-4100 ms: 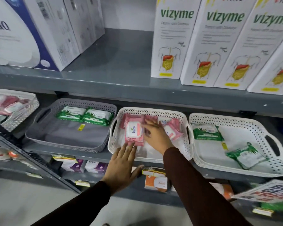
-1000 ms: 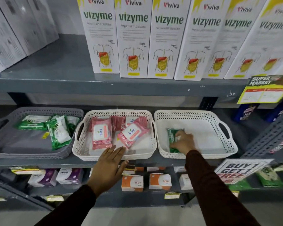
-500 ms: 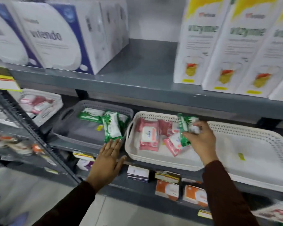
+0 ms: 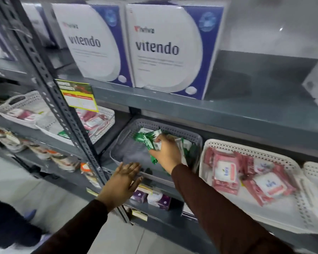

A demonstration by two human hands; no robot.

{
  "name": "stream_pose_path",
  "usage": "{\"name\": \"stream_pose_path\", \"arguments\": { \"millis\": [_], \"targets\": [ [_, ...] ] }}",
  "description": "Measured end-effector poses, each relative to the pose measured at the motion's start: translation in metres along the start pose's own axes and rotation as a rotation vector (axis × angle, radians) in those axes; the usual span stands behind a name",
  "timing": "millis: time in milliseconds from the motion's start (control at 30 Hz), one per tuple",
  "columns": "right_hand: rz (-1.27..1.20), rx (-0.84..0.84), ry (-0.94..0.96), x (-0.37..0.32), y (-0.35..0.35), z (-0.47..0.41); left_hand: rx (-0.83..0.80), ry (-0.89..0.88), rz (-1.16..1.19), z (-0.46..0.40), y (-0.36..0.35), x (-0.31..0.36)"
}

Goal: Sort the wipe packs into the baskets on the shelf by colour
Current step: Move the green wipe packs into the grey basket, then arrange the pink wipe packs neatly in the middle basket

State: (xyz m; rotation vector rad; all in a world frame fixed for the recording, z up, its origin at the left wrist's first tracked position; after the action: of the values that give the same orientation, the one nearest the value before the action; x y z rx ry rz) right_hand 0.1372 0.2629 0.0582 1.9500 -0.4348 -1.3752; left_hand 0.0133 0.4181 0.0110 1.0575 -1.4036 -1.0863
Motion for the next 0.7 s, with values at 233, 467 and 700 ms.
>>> {"name": "stream_pose_path", "arguments": {
  "millis": [233,467,700],
  "targets": [
    [0.509,-0.253,-0.077,0.002,-0.056,-0.021,0.135,-0.051,0.007,-0.007,0.013,-0.001],
    [0.305,0.295,-0.170,0.054,0.050,0.051,0.126,-0.093,0.115,-0.046,0.016,0.062],
    [0.244,0.309,-0.480,0.186,0.191,0.134,0.072,-0.158,0.576,-0.090,-0.007,0.198]
  ]
}}
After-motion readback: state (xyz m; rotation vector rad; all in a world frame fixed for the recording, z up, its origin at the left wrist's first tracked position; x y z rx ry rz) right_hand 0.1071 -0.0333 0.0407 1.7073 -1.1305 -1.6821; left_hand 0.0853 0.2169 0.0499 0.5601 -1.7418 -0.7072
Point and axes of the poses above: each hand's wrist, its own z-axis away from the middle knuckle, its own y-axis out of the back of the hand, x = y × z, the point moved 3 cm from there along -z, towards the middle knuckle, and after that the axes turned 2 degrees about y, right-handed, at the moved point
